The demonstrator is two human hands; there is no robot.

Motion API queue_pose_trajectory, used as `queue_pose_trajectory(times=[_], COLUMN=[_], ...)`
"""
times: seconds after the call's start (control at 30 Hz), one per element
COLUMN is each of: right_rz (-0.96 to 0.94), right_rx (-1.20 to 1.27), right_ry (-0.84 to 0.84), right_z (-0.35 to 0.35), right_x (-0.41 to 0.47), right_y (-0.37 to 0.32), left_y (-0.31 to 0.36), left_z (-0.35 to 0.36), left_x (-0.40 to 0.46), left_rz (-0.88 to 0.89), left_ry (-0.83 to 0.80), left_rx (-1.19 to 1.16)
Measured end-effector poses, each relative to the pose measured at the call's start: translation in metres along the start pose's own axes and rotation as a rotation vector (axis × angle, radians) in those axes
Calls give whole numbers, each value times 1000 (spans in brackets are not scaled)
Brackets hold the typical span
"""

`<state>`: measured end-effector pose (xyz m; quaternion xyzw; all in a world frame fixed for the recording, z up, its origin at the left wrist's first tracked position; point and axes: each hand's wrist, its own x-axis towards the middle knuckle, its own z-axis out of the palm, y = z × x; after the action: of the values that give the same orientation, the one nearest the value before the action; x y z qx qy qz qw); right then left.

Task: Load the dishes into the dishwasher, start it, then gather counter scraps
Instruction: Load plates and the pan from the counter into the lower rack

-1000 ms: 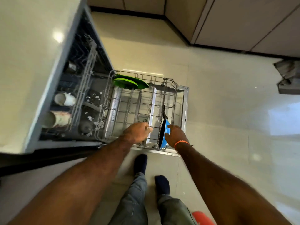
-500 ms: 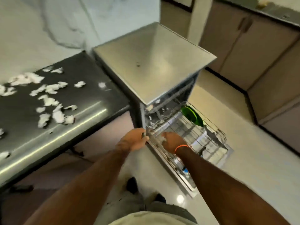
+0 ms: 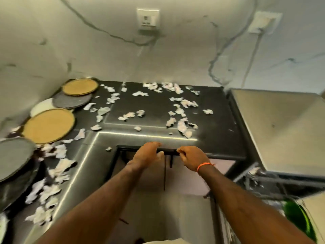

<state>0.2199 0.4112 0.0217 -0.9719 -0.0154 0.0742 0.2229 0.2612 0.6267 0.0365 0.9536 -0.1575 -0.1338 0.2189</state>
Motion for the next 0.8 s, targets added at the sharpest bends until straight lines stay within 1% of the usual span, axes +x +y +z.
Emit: queue_pose_trajectory(times=[0.17,0.27,0.37,0.57,0.7,0.8], right_rz=[-160,-239,-303,-443,-538,-593], right_rx=[12,45,54,10,-16,-32], right_ry=[-39,-42,-83,-165,-249,-253], right_z=[23,37,50,62,61,63], right_x=[61,88,114,177,222,253], right_y=[-87,-127,-160,-208,-238,-262], left_y=[-83,-119,-150,-194,-216,-233], left_z=[-44,-65,-81,-107,-119,-129], left_x=[-16,-28,-37,-34,-31,-27], left_rz=[-97,-177,-270,-443,-561,-637], left_ry=[123,210,255,376,440,481], left_rx=[-7,-32,-47,-91,-84,-102])
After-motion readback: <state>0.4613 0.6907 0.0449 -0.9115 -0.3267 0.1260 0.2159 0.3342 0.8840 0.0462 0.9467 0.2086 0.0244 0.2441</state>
